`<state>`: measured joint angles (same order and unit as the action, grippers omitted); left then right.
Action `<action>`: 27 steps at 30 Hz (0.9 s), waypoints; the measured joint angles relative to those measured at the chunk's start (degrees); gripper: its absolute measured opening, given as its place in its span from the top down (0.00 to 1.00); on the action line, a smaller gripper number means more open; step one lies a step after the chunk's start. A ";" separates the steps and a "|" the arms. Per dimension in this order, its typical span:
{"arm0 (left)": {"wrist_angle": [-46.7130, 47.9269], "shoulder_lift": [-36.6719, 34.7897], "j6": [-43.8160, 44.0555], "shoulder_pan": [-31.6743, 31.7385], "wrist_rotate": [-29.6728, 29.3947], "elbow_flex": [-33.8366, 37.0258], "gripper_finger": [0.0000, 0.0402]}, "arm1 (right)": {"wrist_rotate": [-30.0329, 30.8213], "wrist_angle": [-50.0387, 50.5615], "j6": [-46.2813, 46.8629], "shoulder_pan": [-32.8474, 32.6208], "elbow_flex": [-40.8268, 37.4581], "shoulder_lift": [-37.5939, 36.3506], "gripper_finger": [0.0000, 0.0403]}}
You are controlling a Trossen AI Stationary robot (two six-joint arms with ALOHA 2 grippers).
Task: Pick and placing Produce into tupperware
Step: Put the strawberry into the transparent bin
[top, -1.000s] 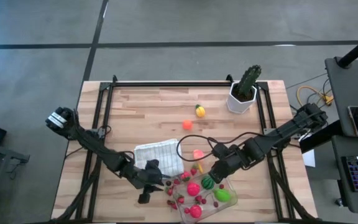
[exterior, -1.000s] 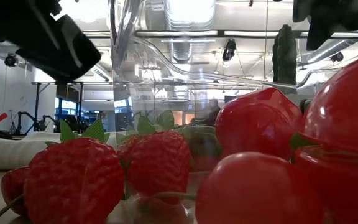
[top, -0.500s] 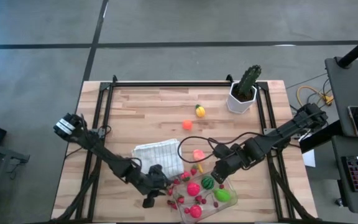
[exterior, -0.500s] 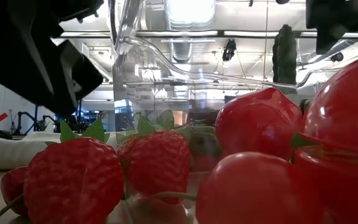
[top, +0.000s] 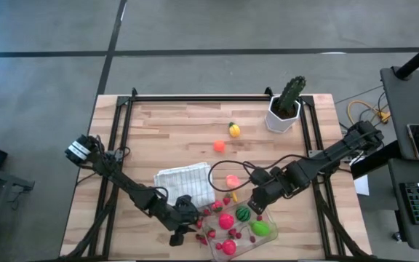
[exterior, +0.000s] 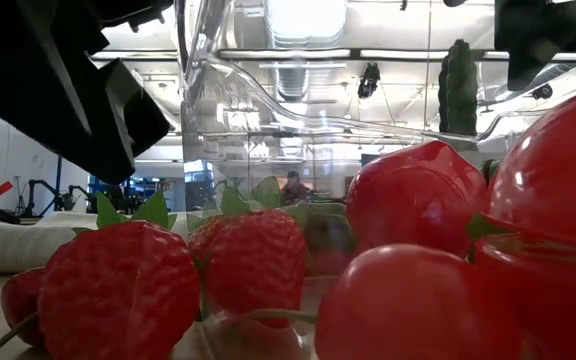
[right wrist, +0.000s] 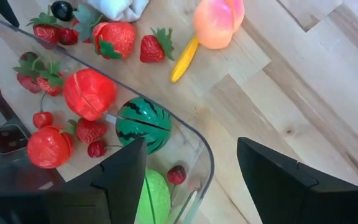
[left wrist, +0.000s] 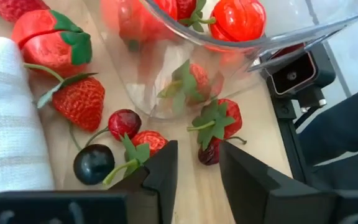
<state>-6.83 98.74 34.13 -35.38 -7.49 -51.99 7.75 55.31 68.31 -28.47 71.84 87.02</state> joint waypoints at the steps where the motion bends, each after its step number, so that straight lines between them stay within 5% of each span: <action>1: -0.15 0.00 0.04 0.00 0.02 0.11 0.72 | 0.27 0.05 0.00 0.00 -0.05 0.00 0.40; 9: -0.08 -0.02 -6.56 0.02 -0.40 0.44 0.53 | 1.35 0.26 0.02 0.64 -0.56 -0.02 0.39; 15: -0.26 -0.09 -15.90 0.04 -3.12 0.02 0.52 | 1.35 0.27 0.09 1.28 -0.71 -0.02 0.39; 27: -0.18 0.90 -15.33 0.15 -1.95 0.26 0.57 | 1.35 0.44 0.15 1.82 -0.84 -0.02 0.39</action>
<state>-7.02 99.63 18.80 -35.22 -9.43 -51.72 9.10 55.75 68.47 -26.65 71.00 87.00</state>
